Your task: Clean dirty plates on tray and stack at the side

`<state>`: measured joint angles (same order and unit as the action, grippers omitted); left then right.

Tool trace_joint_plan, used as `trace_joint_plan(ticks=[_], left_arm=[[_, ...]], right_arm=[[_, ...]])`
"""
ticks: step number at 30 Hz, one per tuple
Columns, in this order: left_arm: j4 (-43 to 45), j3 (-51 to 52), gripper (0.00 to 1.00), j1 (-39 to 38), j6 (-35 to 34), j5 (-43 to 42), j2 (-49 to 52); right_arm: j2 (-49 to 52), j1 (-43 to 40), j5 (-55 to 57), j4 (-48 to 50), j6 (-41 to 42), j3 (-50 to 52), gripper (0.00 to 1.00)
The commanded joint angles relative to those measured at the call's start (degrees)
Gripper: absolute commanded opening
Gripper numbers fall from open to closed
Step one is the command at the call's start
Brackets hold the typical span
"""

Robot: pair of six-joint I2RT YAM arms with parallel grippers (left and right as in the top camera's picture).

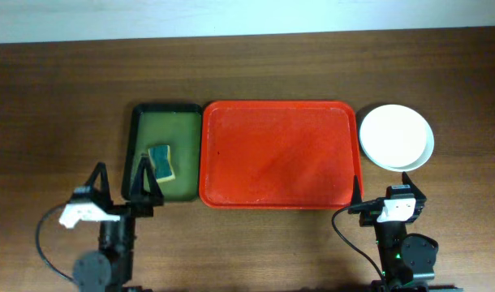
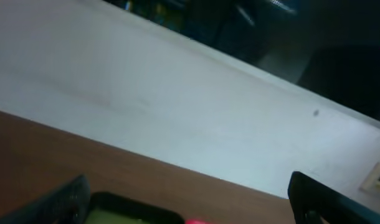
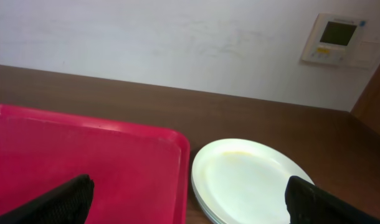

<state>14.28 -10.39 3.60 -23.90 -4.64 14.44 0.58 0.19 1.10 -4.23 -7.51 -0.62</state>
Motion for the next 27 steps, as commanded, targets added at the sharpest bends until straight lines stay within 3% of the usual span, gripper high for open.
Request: trace_joint_plan(ticks=[1,5,11,17,27], left_arm=[[5.0,7.4,0.99,0.2,-0.9,1.2,-5.7],[1.8,9.9,1.0,0.2,-0.9,5.1,-8.7],[-18.3,9.9,0.99,0.1,2.1,12.1,-14.2],[-18.9,9.9,0.99,-5.4,23.2,7.5,-14.2],[-18.9,9.9,0.99,-3.1,24.0,6.9,-14.2]], right_arm=[[-0.4,-0.2,0.9,-0.3,0.5,0.3,0.99],[-0.4,-0.2,0.9,-0.3,0.5,0.3,0.99],[-0.4,-0.2,0.9,-0.3,0.5,0.3,0.99],[-0.4,-0.2,0.9,-0.3,0.5,0.3,0.99],[-0.4,-0.2,0.9,-0.3,0.5,0.3,0.99]])
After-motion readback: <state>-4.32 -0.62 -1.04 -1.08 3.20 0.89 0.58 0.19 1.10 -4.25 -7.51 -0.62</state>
